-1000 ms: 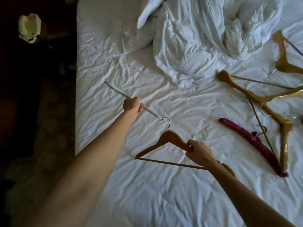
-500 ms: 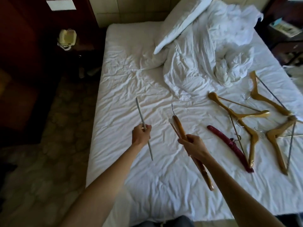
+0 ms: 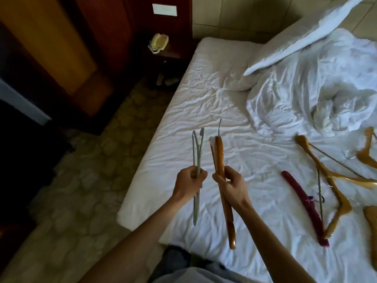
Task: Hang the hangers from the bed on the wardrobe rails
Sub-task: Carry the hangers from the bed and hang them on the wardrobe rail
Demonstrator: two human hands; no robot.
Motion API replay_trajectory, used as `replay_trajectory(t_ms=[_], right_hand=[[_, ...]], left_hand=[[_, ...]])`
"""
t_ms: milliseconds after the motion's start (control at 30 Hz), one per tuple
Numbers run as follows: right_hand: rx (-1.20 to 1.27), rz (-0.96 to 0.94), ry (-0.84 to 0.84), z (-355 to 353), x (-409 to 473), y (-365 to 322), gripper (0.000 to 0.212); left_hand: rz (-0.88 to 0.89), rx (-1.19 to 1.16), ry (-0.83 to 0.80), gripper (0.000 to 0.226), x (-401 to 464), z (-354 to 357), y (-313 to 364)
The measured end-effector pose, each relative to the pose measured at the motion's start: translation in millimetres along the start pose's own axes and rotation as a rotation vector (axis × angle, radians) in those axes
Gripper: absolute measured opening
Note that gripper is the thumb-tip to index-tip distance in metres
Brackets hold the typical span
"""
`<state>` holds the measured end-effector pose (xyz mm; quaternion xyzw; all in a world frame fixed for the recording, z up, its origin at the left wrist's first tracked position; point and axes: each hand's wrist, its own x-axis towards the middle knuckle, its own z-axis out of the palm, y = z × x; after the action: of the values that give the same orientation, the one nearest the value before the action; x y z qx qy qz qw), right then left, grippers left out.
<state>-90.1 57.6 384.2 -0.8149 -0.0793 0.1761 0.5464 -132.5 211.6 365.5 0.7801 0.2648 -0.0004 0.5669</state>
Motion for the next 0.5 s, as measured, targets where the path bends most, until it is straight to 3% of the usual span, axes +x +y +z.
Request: replay_trajectory(t_ms=[233, 400, 500], right_hand=[[0.007, -0.184, -0.313, 71, -43, -41, 0.02], [-0.066, -0.317, -0.585, 163, -82, -81, 0.016], [-0.106, -0.388, -0.721, 224, -117, -102, 0.012]], left_hand=[[-0.073, -0.113, 0.298, 0.022, -99, -79, -32], [-0.207, -0.24, 0.552, 0.016, -176, -157, -68], [-0.244, -0.285, 0.7, 0.027, -230, -202, -97]])
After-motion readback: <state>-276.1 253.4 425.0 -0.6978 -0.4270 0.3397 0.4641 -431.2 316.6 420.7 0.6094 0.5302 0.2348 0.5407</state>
